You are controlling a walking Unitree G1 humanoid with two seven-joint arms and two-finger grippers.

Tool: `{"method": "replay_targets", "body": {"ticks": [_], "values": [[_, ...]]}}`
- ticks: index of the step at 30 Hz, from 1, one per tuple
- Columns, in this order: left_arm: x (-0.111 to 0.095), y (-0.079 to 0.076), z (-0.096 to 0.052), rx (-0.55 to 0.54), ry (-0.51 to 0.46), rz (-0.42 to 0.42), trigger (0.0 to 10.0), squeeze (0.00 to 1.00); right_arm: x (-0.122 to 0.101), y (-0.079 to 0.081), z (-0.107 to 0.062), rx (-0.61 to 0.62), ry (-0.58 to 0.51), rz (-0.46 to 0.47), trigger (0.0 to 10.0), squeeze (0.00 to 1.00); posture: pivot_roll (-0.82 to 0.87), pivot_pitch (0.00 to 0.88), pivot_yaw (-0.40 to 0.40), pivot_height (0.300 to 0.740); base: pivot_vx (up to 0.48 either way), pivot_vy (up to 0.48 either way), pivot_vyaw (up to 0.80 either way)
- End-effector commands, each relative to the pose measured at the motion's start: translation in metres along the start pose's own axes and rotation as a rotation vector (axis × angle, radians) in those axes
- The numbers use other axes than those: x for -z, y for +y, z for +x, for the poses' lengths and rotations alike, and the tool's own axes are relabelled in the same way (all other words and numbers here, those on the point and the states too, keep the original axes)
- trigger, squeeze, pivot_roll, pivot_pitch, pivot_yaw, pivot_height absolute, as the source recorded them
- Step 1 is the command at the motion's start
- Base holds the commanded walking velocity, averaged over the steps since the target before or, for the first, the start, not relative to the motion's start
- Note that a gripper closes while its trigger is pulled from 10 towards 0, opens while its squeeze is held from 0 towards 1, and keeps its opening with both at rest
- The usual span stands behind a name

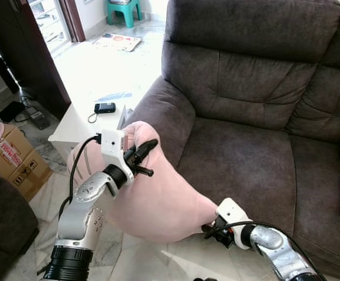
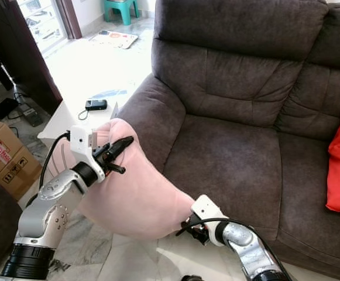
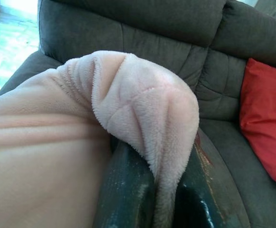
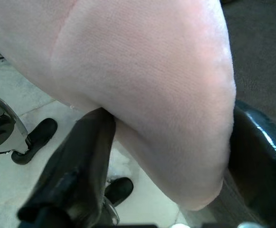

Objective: Move the pillow to the sofa from floor

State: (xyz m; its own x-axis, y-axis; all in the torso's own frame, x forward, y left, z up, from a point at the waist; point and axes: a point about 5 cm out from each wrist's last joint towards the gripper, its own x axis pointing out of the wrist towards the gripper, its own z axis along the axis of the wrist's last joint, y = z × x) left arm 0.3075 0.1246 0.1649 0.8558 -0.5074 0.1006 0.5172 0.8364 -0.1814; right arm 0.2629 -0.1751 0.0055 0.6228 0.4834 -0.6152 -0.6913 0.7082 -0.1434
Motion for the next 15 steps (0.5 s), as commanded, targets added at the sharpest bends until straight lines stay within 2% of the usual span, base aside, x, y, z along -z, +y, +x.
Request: {"method": "replay_targets", "body": {"ticks": [1, 7, 15], "values": [[-0.030, -0.014, 0.006, 0.083, -0.115, 0.034, 10.0, 0.00, 0.000, 0.000, 0.000, -0.005, -0.008, 0.009, 0.0, 0.00, 0.00, 0.077, -0.003, 0.740, 0.000, 0.000, 0.00], [-0.029, -0.014, 0.006, 0.080, -0.114, 0.034, 10.0, 0.00, -0.001, 0.000, 0.000, -0.012, -0.015, 0.005, 0.0, 0.00, 0.00, 0.077, -0.002, 0.740, 0.000, 0.000, 0.00], [-0.025, -0.012, 0.005, 0.069, -0.095, 0.054, 10.0, 0.00, -0.010, -0.002, -0.001, 0.008, -0.079, 0.027, 0.0, 0.00, 0.00, 0.079, -0.001, 0.740, 0.000, 0.000, 0.00]]}}
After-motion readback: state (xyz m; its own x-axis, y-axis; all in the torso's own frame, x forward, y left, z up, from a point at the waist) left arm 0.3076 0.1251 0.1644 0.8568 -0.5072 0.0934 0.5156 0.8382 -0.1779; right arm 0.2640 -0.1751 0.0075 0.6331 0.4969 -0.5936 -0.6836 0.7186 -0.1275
